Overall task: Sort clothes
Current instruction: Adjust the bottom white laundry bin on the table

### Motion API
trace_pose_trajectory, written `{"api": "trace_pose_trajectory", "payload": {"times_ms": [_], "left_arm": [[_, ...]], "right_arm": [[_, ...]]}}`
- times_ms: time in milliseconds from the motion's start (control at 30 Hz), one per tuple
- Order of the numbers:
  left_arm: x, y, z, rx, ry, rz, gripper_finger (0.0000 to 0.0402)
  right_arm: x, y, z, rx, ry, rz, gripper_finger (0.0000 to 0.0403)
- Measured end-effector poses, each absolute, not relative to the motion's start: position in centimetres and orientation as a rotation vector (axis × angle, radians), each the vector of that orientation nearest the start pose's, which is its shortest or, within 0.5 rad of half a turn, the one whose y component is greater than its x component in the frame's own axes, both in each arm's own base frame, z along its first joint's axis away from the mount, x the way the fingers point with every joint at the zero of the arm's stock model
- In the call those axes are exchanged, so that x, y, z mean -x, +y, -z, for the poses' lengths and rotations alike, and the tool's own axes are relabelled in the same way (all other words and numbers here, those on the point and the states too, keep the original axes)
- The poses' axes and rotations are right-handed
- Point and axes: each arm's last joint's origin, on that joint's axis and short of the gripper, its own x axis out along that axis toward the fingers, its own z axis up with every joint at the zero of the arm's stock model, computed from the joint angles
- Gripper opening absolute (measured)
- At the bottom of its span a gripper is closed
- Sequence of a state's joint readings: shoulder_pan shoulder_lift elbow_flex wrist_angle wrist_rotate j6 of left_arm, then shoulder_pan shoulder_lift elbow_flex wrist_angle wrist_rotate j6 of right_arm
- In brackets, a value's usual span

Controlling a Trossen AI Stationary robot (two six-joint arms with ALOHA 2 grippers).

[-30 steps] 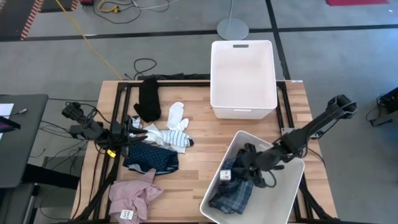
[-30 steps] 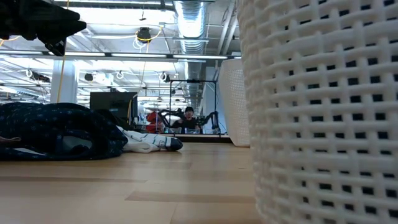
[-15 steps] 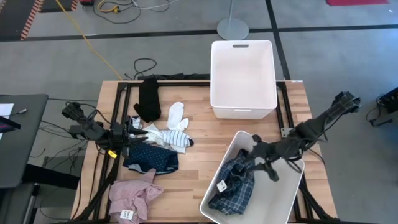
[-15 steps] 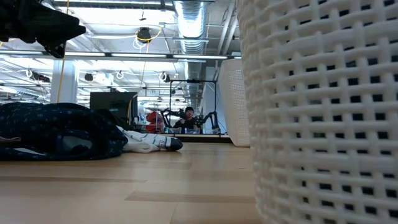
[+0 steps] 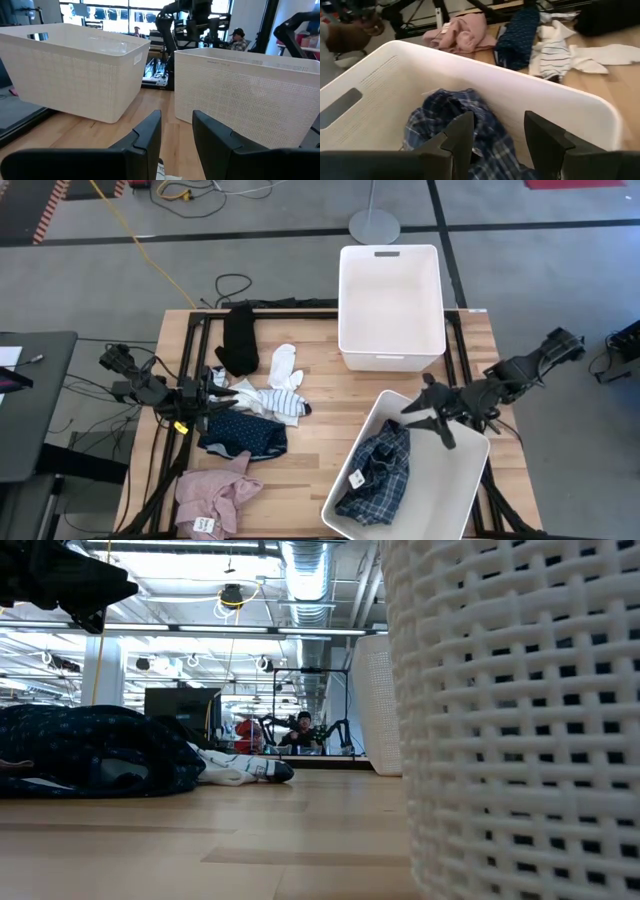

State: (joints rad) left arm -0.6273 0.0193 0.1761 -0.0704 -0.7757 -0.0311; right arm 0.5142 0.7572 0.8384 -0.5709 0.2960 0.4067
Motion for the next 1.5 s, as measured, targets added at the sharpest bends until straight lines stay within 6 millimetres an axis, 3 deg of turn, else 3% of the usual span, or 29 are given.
{"api": "trace_pose_trajectory", "payload": {"times_ms": [367, 633, 867, 1500], "left_arm": [[-7.4, -2.8, -21.4, 0.086, -0.068, -0.162, 0.0105], [-7.4, -2.8, -21.4, 0.086, -0.068, -0.17, 0.0105], [-7.4, -2.8, -21.4, 0.088, -0.068, -0.17, 0.0105], [-7.4, -2.8, -21.5, 0.096, -0.083, -0.171, 0.0105]], "right_arm": [[-13.3, 4.9, -31.1, -0.165, 0.576, 0.019, 0.0187], [-13.0, 4.4, -32.7, -0.129, 0.536, 0.058, 0.0187], [-12.6, 3.8, -32.4, -0.203, 0.641, 0.157, 0.0187], [-14.1, 4.7, -30.1, -0.175, 0.896, 0.236, 0.0185]]}}
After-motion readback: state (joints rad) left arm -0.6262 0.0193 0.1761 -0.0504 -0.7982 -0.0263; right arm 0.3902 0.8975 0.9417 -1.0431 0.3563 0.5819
